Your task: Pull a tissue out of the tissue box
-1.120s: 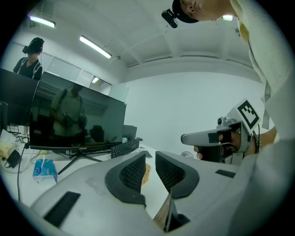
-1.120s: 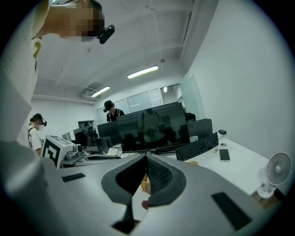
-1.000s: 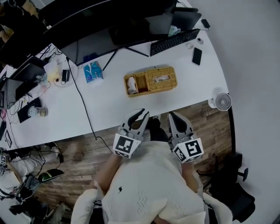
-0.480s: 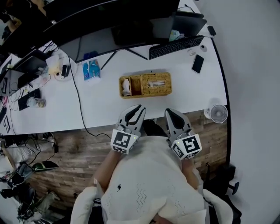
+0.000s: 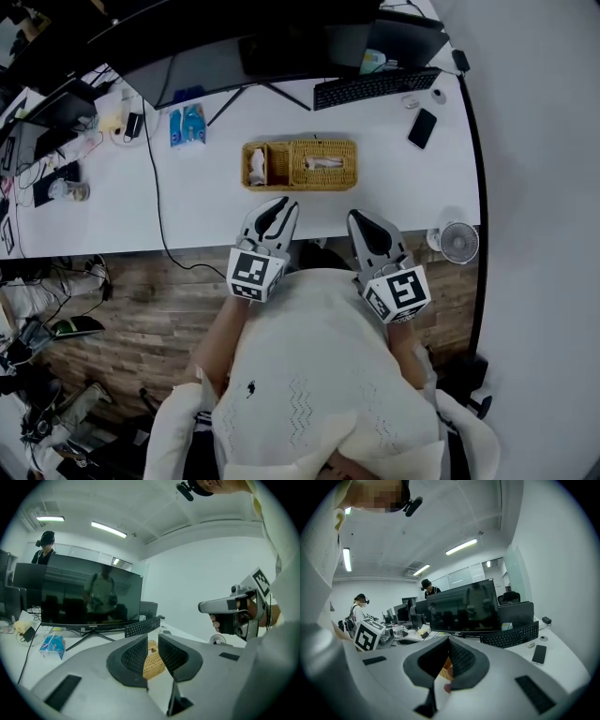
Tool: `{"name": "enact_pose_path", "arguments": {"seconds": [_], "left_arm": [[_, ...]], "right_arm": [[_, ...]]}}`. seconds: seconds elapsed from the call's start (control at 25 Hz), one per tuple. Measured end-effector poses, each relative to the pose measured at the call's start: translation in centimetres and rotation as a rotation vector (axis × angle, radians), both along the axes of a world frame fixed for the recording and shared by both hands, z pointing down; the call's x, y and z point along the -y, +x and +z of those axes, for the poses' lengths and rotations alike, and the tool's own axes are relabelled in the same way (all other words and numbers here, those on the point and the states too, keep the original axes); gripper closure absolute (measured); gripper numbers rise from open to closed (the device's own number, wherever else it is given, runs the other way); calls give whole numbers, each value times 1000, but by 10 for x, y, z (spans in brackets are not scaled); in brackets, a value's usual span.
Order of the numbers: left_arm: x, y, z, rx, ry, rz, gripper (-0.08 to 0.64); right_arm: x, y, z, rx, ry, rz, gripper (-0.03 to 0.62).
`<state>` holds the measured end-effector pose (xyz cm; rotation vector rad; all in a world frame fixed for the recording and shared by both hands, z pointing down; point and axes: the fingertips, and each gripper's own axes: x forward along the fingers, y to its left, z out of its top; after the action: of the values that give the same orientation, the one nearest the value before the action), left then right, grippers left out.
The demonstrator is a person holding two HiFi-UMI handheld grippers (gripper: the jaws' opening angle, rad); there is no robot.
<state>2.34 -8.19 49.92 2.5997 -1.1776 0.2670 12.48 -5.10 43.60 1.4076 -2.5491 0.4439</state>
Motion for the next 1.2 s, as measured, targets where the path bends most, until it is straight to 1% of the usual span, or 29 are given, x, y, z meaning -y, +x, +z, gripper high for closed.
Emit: {"name": "enact_pose_path", "arguments": {"seconds": [0.2, 0.48, 0.72, 0.92, 1.2], "left_arm": [[10, 16, 19, 32, -30, -3, 485], [27, 32, 37, 51, -65, -7, 482], [45, 41, 70, 71, -137, -38, 459], [63, 52, 88, 132, -146, -51, 445], [80, 57, 108, 192, -182, -69, 420]], "right_arm": [[0, 4, 7, -4, -14, -35, 591], [9, 22, 8, -11, -21, -26, 591], [17, 35, 17, -11, -44, -24, 591], [27, 44, 16, -37, -29, -52, 592], [38, 58, 20, -31, -49, -37, 591]]}}
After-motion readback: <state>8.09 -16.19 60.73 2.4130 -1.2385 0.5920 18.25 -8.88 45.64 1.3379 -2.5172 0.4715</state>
